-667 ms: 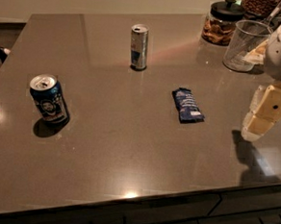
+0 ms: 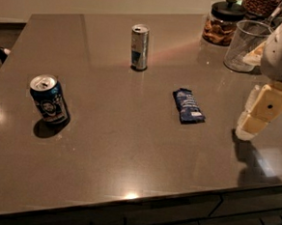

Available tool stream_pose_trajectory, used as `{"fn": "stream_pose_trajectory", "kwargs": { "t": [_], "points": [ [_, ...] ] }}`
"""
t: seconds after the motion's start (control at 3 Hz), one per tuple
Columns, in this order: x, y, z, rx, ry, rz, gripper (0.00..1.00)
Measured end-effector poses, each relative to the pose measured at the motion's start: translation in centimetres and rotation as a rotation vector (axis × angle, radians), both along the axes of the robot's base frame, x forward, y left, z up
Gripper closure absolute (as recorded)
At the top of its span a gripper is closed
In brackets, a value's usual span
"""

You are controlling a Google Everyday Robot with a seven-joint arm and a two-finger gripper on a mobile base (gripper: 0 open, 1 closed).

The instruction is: Move rxbar blueberry near pepsi can

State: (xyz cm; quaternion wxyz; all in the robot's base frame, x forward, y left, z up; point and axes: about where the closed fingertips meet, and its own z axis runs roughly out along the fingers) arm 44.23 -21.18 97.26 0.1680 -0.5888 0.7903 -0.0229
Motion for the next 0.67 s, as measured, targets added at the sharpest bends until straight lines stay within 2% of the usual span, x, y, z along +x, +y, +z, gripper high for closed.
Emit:
{"fn": "stream_pose_trajectory", "kwargs": {
  "t": [0.33,0.67],
  "points": [
    [0.6,0.7,-0.9,0.05,0.008,-0.059,0.0],
    [1.5,1.7,-2.0,0.076,-0.006,-0.126,0.0]
  ]
}}
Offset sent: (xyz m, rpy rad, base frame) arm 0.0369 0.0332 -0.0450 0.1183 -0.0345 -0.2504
